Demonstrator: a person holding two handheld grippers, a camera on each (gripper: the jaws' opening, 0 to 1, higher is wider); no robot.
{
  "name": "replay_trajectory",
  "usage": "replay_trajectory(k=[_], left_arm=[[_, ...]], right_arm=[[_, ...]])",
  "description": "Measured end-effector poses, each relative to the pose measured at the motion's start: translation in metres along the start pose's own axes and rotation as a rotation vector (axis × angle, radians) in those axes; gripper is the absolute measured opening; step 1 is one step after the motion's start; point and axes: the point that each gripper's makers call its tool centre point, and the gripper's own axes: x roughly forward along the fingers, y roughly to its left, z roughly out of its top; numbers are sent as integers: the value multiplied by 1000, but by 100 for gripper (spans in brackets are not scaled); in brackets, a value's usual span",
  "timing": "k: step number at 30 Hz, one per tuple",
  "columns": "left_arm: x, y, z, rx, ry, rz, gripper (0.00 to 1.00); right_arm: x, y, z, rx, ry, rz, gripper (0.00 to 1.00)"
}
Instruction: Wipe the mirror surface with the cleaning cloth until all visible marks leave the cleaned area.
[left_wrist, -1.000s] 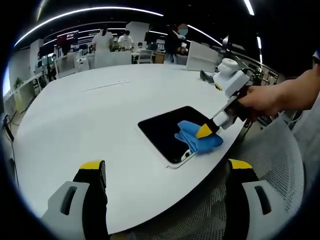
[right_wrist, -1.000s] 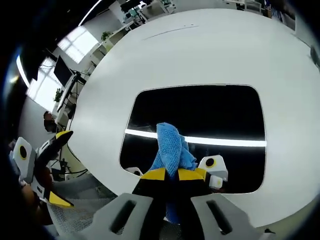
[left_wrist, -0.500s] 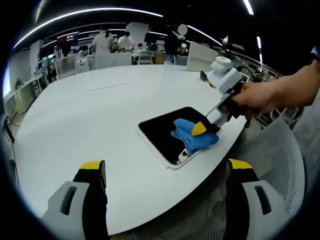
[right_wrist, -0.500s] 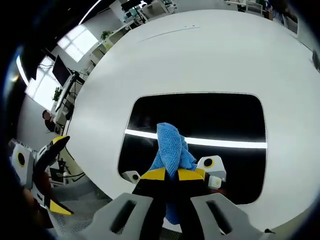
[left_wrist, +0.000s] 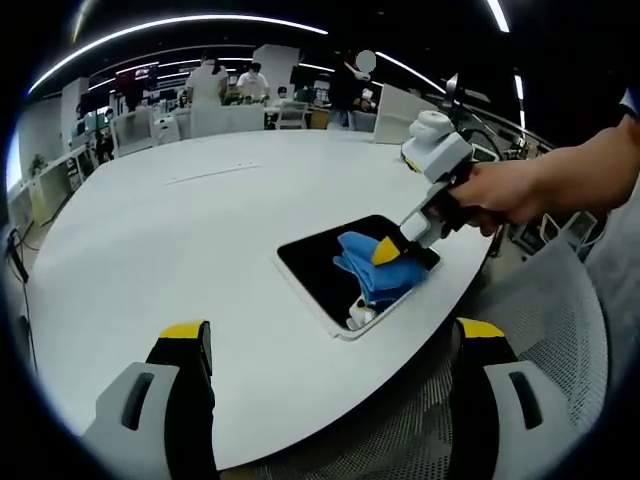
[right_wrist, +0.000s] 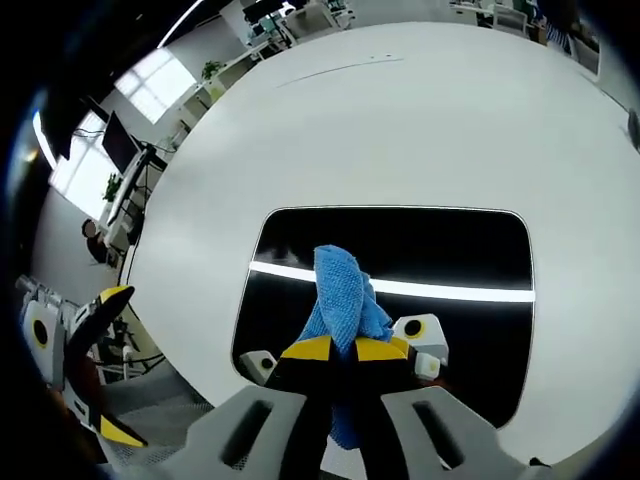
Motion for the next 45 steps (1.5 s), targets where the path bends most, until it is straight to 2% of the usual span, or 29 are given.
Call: replay_trajectory(k=[21, 45], left_arm=[[0, 1, 0, -6, 0, 4, 99], [0, 1, -2, -8, 14, 0, 99]], right_arm=[[10, -5, 25, -31, 1, -11, 0], [25, -11, 65, -74, -19, -35, 0]])
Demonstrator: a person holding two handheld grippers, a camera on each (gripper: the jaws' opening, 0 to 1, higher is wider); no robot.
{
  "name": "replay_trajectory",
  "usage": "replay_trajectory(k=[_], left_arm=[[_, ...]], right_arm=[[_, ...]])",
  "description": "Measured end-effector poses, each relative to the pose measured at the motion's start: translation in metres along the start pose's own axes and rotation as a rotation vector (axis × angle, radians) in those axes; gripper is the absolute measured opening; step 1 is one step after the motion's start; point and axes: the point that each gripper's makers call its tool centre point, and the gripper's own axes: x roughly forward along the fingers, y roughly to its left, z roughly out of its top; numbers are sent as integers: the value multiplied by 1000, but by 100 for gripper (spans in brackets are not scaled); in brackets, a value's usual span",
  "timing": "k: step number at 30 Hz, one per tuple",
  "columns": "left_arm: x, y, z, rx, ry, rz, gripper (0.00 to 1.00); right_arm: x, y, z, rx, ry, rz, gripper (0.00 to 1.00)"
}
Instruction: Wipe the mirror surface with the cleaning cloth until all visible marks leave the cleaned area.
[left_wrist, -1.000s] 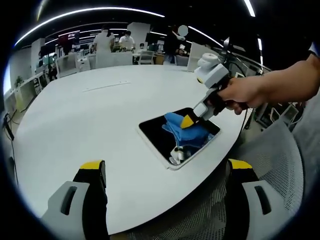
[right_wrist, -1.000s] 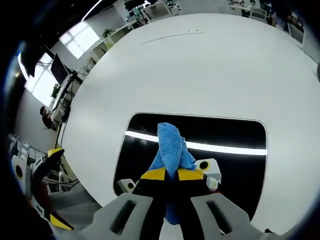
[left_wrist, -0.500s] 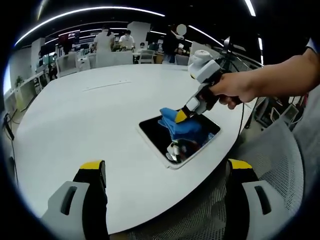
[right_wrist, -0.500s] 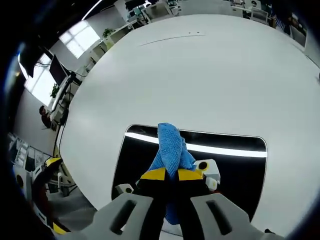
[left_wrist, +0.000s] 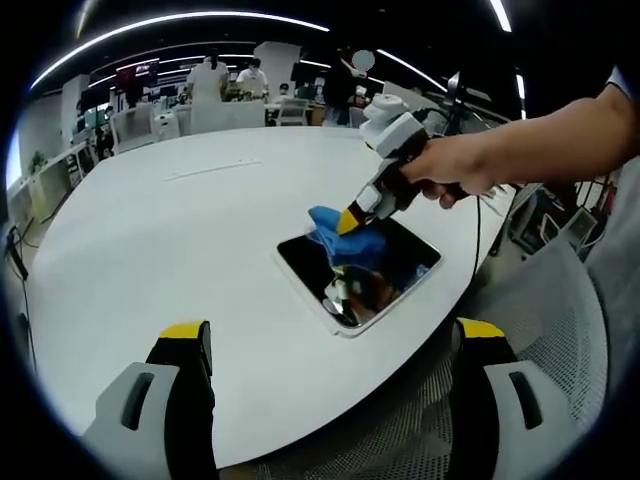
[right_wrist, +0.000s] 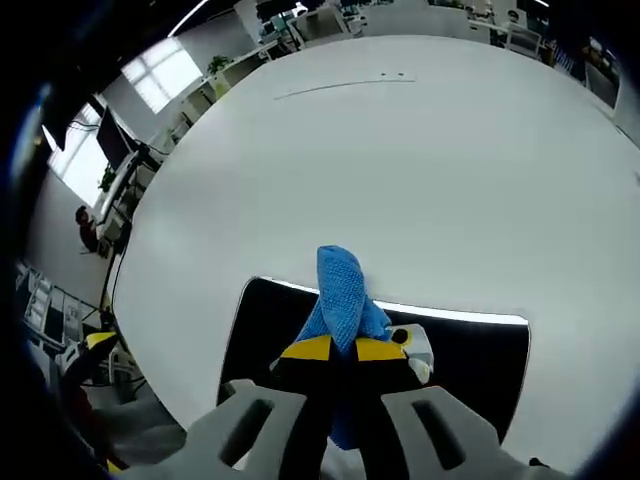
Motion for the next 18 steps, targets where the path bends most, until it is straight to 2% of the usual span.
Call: replay_trajectory(k=[6, 18], left_arm=[[1, -1, -1, 1, 7, -3, 99], [1, 1, 0, -1, 4, 3, 99]], right_arm=[[3, -1, 9, -16, -9, -13, 0], [4, -3, 9, -4, -5, 5, 0]])
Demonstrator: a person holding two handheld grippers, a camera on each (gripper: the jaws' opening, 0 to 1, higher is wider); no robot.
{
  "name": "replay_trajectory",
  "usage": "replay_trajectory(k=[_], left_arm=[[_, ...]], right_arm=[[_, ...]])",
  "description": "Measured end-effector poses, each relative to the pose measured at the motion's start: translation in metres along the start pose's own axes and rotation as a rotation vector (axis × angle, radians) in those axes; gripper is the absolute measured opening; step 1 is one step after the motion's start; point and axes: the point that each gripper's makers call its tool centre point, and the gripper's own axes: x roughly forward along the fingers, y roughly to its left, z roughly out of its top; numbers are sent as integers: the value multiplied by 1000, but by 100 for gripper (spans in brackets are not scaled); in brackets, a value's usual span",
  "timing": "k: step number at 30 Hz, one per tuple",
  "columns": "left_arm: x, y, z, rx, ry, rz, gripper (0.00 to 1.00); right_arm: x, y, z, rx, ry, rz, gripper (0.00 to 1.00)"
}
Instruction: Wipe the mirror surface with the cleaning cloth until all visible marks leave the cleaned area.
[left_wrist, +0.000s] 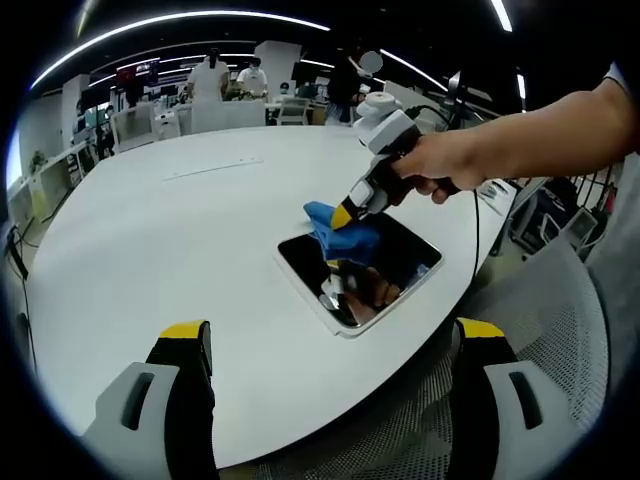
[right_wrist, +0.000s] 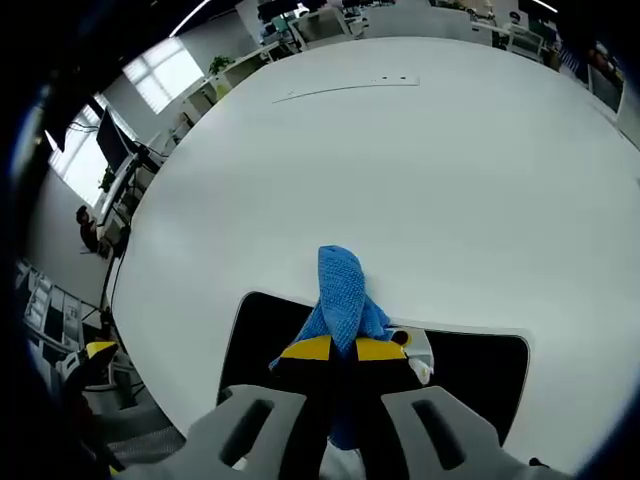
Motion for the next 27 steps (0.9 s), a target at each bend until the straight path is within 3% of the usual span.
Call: replay_trajectory(k=[4, 7, 27], left_arm=[[0, 0, 1, -4, -5, 0, 99], [-2, 0, 8, -41, -47, -12, 99], [-1, -1, 7, -38, -39, -6, 99]], right_arm=[[0, -1, 0, 4, -1, 3, 0], [-1, -1, -1, 9, -3, 4, 0], [-10, -18, -5, 17, -6, -12, 0]])
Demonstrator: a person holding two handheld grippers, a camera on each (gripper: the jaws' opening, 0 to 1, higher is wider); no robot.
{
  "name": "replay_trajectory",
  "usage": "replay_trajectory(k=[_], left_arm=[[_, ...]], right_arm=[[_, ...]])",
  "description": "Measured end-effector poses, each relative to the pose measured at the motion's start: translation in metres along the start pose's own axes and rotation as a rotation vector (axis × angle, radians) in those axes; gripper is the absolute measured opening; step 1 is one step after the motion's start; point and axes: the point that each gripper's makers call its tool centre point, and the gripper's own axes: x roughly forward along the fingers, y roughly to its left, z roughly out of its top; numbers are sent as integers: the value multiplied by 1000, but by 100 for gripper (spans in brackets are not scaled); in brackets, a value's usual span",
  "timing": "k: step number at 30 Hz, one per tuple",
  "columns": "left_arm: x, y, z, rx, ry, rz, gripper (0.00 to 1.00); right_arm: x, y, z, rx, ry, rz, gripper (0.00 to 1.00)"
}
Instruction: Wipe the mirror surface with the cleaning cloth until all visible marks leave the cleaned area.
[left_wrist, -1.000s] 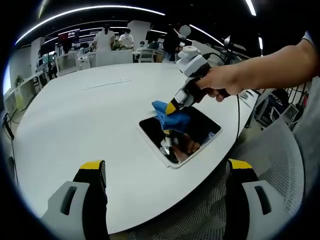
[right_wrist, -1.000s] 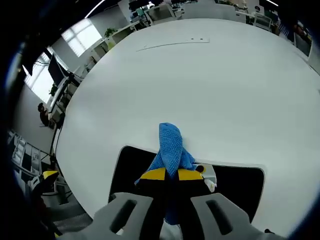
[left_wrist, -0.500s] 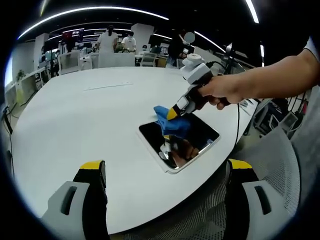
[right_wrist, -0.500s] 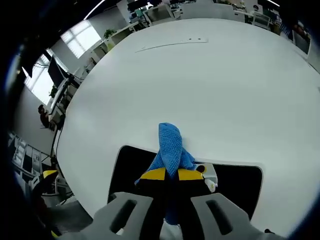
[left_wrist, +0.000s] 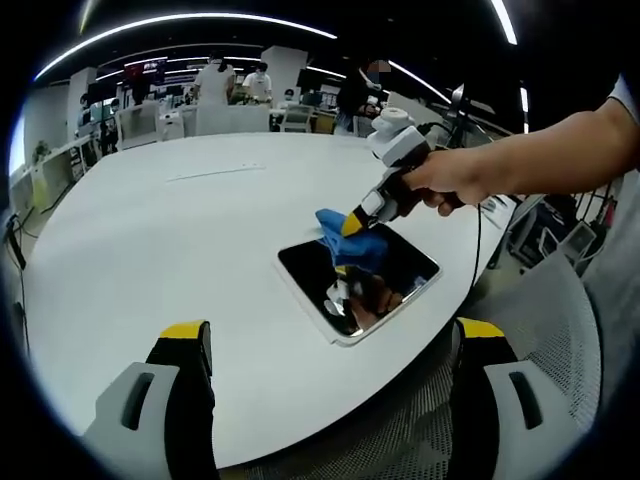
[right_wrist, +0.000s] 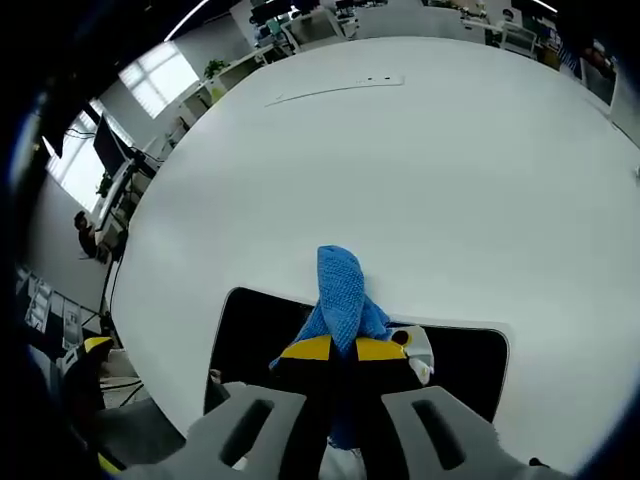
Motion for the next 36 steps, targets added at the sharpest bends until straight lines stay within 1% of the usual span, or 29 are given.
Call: replay_trajectory(k=[23, 32, 36], left_arm=[[1, -1, -2, 9, 13, -1, 99], [1, -1, -3, 10, 16, -1, 99], [1, -1, -3, 12, 19, -1, 99]], right_arm=[[-7, -25, -2, 12, 0, -22, 0], [-6, -25, -2, 10, 2, -25, 0], [-8, -25, -3, 16, -9, -27, 0]])
